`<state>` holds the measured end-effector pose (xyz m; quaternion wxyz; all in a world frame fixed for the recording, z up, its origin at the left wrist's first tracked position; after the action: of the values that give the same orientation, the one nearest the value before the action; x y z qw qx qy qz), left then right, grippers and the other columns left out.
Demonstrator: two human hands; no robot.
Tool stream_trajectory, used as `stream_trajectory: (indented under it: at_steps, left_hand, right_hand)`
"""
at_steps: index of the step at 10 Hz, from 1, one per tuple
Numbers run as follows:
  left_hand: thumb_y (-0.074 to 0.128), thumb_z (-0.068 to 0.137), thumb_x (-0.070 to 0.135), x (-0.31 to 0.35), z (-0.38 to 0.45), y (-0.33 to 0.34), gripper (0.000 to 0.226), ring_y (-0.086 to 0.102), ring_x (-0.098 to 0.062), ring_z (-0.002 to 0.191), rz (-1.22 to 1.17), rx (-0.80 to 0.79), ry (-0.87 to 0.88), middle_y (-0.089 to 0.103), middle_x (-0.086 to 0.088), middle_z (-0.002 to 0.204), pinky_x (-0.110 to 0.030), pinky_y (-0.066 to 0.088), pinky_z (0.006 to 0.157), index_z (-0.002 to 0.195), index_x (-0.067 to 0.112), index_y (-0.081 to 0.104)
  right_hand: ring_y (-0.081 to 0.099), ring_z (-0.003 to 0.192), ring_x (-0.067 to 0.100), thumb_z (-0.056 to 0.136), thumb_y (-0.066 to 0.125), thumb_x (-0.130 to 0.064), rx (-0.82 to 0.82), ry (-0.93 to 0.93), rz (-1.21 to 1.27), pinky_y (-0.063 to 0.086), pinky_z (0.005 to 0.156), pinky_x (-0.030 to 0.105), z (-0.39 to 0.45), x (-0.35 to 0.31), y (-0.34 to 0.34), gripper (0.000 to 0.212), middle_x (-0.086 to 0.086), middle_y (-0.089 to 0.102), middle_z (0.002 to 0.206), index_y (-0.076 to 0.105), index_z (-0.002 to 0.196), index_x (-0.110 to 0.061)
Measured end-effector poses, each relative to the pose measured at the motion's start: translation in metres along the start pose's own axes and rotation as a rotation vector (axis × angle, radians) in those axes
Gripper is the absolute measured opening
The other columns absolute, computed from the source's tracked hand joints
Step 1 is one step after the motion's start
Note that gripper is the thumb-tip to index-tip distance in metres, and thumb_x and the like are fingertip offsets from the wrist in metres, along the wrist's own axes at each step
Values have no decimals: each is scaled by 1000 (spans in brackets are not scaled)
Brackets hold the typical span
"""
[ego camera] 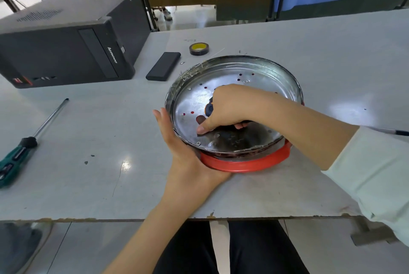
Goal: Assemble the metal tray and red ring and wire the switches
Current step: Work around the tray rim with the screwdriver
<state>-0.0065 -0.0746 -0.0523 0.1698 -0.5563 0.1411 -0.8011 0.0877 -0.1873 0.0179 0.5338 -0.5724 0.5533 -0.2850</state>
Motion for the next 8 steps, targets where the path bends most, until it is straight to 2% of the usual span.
stream_trajectory:
  at_steps: [1,2,3,4,5,6,7,8]
  left_hand:
    - [90,65,19,6,-4,5,148,43,-7,135,-119,7,86,37,12,150,-41,38,111,132,52,-38]
    - [85,69,8,16,-4,5,139,39,18,126,-162,23,151,19,59,131,-39,42,107,140,15,-35]
    - [83,69,1,19,-3,4,136,37,28,117,-209,-11,84,20,64,122,-17,42,102,140,19,-32]
    - [91,57,13,9,6,-5,151,36,25,122,-346,-180,-77,35,29,135,-6,35,102,140,30,-34]
    - [97,40,29,2,16,-15,162,49,-9,131,-555,-349,-264,40,2,150,-34,42,108,141,45,-28]
    - [99,35,34,-1,21,-12,154,60,-24,120,-653,-365,-316,57,-11,136,-41,50,98,146,44,-7]
    - [88,53,2,-12,23,-6,128,64,-27,115,-684,-251,-366,66,-8,124,-47,51,96,147,40,9]
    - [79,59,-6,-18,22,-4,115,63,-25,115,-636,-259,-326,67,-5,121,-45,52,96,147,32,15]
  right_hand:
    - [39,20,11,68,74,-60,12,21,29,30,36,14,0,3,1,55,-6,40,22,48,60,-12]
    - [38,21,12,69,73,-60,5,26,80,33,42,19,3,8,4,57,-5,40,23,46,54,-12]
    - [40,26,14,71,71,-62,-14,16,98,34,46,23,4,11,3,61,-4,41,25,43,49,-12]
    - [39,25,13,69,70,-64,-18,13,105,31,42,20,2,14,-5,61,-4,43,26,43,49,-14]
    - [39,23,14,68,69,-66,18,-7,153,25,30,13,0,14,-15,61,-2,45,29,42,50,-14]
    - [38,24,15,69,68,-65,58,-39,157,22,28,14,1,10,-18,63,0,44,28,36,49,-15]
    - [38,26,16,70,67,-65,50,-50,146,24,31,17,1,9,-12,59,1,44,29,40,56,-15]
    - [39,28,17,72,64,-66,28,-42,123,24,29,17,0,10,-11,58,2,45,30,48,63,-11]
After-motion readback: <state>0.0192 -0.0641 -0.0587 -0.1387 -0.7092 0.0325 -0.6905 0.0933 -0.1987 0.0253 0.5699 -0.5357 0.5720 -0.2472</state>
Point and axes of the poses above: each hand's wrist, its own z-axis towards the middle knuckle, its own y-axis out of the palm, x = y × z, the point moved 4 cm from there along z, towards the middle knuckle
